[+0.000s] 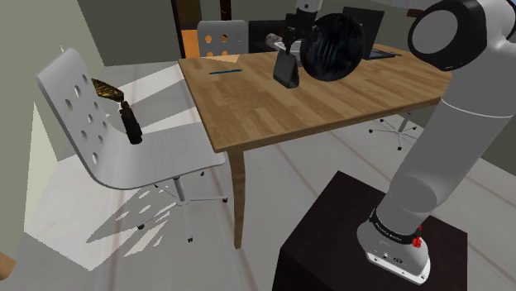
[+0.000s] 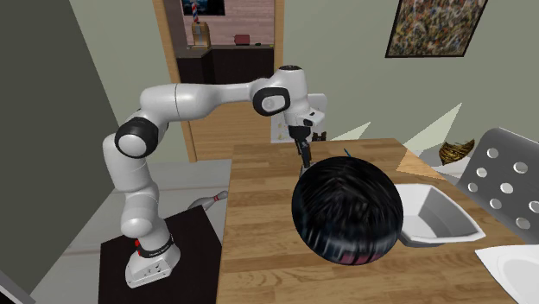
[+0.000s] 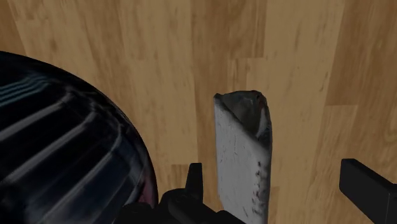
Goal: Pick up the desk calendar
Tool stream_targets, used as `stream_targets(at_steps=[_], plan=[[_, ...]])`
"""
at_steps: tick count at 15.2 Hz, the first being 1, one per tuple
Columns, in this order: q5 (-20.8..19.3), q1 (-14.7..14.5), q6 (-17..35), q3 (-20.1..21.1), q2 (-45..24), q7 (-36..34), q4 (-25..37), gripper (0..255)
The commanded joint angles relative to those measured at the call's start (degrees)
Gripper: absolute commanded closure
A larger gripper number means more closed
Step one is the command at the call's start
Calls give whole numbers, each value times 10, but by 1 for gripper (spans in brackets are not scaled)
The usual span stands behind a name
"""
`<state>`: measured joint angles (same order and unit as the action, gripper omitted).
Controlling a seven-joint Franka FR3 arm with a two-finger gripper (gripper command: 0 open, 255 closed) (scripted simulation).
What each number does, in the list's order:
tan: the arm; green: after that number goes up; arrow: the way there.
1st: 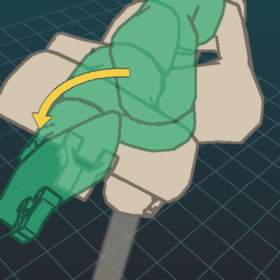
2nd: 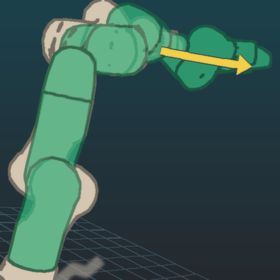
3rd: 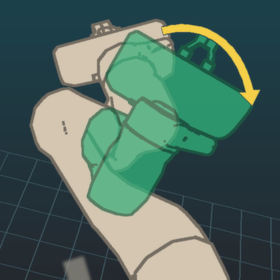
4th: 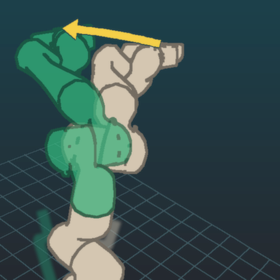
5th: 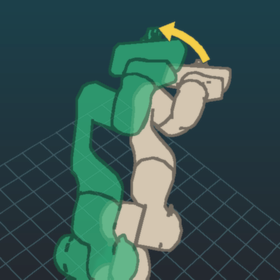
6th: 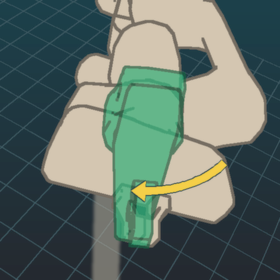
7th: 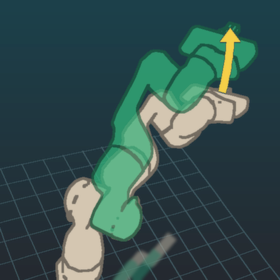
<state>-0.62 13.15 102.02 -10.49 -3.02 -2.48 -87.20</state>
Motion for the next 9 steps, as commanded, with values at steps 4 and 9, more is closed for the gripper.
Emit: stream_targets(at_steps=[4,9], plan=[[-1,0,39,0,4,-1,-42,0],[-1,0,52,0,6,-1,-57,255]])
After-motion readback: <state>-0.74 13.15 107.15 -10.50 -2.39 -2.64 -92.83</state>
